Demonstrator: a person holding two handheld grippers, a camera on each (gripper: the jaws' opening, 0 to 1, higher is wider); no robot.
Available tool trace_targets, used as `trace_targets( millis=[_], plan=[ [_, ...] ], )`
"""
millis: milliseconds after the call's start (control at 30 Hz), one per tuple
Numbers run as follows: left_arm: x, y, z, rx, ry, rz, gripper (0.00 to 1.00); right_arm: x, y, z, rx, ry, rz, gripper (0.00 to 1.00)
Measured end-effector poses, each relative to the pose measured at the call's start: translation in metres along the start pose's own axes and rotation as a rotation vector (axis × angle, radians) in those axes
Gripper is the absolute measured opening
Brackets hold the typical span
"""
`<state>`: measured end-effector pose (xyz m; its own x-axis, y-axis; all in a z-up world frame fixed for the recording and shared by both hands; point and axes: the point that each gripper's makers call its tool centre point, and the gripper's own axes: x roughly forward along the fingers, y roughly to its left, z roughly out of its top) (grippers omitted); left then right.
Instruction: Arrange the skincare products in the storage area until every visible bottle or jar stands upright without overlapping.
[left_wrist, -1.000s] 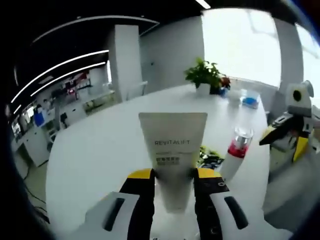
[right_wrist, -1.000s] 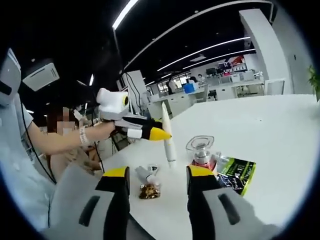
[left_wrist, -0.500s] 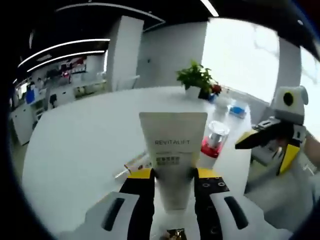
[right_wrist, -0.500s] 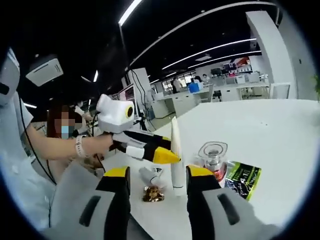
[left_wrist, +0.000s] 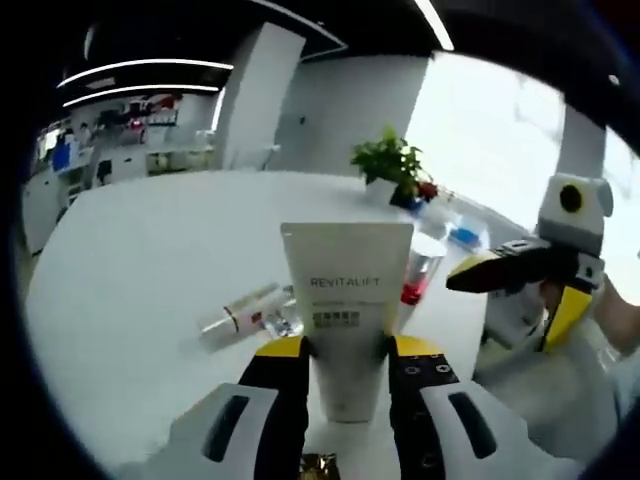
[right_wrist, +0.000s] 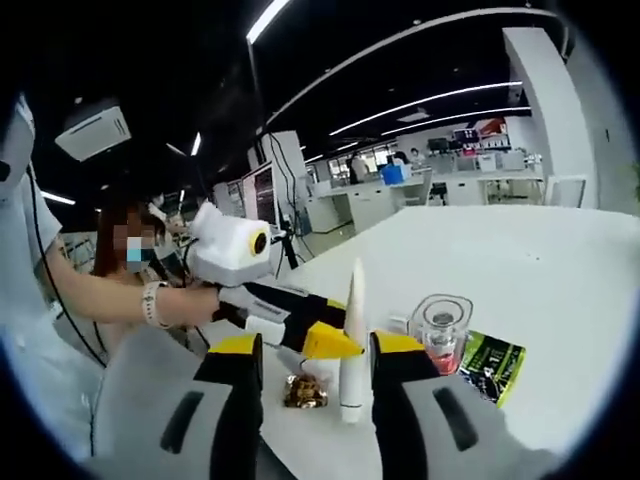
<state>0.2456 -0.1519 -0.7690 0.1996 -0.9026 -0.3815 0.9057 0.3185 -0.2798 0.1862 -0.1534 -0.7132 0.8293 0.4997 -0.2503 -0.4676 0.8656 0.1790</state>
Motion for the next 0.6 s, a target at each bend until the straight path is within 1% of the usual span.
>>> trace_targets(
  millis=[100, 233, 400, 533, 567, 600],
  plan=[
    [-0.003, -0.005, -0.002, 0.013, -0.018, -0.005, 0.27, 0.004, 0.001, -0.002, -0.023, 0.019, -0.008, 0.42],
    [-0.006, -0.012, -0.004, 0.034, -0.037, -0.004, 0.27, 0.01, 0.005, -0.003, -0.027, 0.029, -0.001, 0.4],
    [-0.007, -0.02, -0.006, 0.078, -0.039, -0.007, 0.27, 0.012, 0.005, -0.003, -0.035, 0.033, -0.009, 0.38],
    [-0.005, -0.029, -0.008, 0.09, -0.043, -0.04, 0.27, 0.012, 0.004, -0.004, -0.033, 0.043, -0.013, 0.37],
    [-0.006, -0.031, -0.009, 0.098, -0.045, -0.041, 0.27, 0.012, 0.003, -0.005, -0.036, 0.047, -0.015, 0.37],
    [-0.006, -0.032, -0.008, 0.143, -0.048, -0.034, 0.27, 0.012, 0.003, -0.006, -0.042, 0.052, -0.02, 0.36]
  ],
)
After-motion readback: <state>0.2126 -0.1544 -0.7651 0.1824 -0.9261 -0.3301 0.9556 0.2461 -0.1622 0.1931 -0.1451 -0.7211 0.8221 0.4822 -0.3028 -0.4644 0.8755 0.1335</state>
